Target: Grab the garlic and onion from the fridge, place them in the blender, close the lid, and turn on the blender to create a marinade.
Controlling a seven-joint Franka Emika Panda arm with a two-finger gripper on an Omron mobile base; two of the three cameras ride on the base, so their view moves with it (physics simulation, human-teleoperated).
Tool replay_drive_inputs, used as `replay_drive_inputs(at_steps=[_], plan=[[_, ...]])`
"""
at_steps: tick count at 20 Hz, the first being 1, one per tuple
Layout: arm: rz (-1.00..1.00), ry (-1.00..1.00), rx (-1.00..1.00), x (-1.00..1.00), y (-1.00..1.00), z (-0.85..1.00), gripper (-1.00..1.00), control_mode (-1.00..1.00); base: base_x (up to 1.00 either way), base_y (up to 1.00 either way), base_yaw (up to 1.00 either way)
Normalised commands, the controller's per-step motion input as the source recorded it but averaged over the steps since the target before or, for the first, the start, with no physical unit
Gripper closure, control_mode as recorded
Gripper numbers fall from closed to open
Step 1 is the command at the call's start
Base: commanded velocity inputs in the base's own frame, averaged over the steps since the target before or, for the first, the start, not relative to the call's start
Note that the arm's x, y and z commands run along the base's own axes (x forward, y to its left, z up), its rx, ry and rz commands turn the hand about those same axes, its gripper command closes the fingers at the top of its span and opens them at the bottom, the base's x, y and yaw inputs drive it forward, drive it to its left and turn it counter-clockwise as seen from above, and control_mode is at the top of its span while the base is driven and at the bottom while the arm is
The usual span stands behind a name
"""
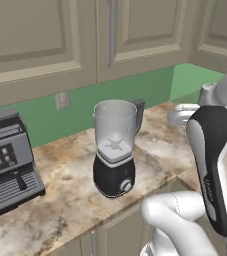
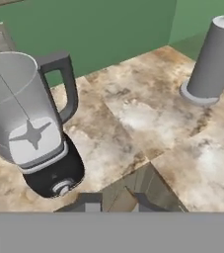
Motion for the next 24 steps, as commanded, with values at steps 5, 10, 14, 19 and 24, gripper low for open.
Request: replay_drive_inputs(at_steps=[5, 10, 14, 19, 24], plan=[[0.14, -0.04, -0.05, 0.97, 0.74, 0.71, 1.0, -1.0, 0.0, 0.0, 0.0], [0.04, 0.07, -0.08, 1.0, 0.96, 0.38, 1.0, -1.0, 0.0, 0.0, 0.0], [0.12, 0.28, -0.02, 0.67, 0.85, -0.11, 1.0, -1.0, 0.0, 0.0, 0.0], [0.27, 0.12, 0.0, 0.05, 0.59, -0.64, 1.0, -1.0, 0.0, 0.0, 0.0], [0.23, 0.0, 0.0, 0.15, 0.22, -0.74, 1.0, -1.0, 0.0, 0.0, 0.0]])
